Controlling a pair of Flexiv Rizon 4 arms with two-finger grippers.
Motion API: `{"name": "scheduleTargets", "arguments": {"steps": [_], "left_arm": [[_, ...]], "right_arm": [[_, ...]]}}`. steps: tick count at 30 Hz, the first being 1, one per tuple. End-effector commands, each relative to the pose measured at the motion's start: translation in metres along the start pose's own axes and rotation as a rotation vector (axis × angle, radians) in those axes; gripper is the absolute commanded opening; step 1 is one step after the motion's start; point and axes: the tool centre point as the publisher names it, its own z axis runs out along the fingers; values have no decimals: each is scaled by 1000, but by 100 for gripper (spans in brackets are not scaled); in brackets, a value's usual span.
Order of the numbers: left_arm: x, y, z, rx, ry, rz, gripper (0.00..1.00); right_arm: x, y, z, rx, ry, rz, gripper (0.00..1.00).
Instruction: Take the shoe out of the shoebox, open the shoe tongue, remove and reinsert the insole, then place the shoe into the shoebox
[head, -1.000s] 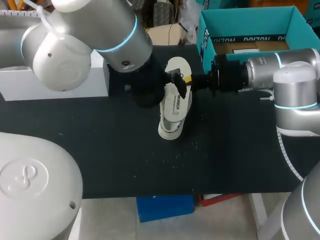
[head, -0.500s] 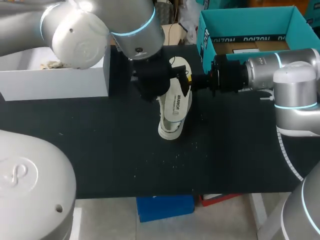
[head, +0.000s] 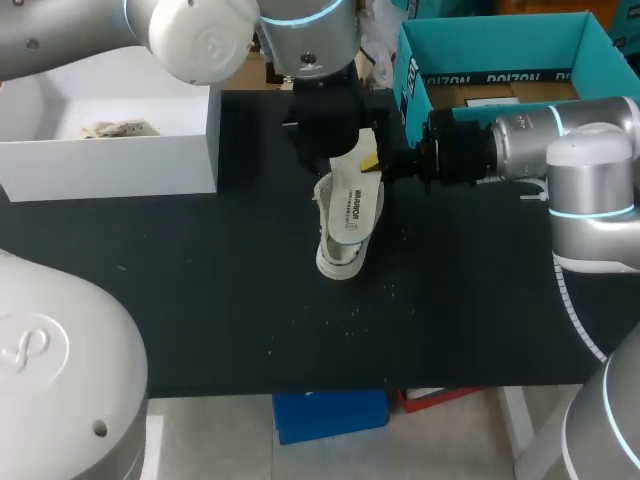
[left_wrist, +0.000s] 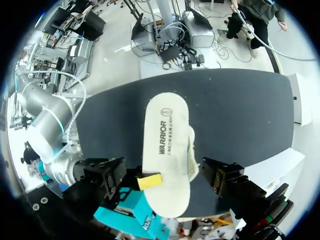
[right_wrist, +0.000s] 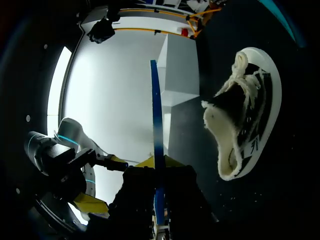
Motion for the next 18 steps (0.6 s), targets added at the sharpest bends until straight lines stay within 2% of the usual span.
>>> {"name": "scheduleTargets", "arguments": {"steps": [1, 13, 18], "left_arm": [[-6, 20, -1, 22, 28, 1, 100], [0, 73, -1, 19, 29, 0, 100], [1, 102, 1, 15, 34, 4, 100]], "right_arm": [[0, 0, 1, -1, -2, 1, 0], [0, 0, 1, -1, -2, 1, 0], [0, 0, 1, -1, -2, 1, 0]]}}
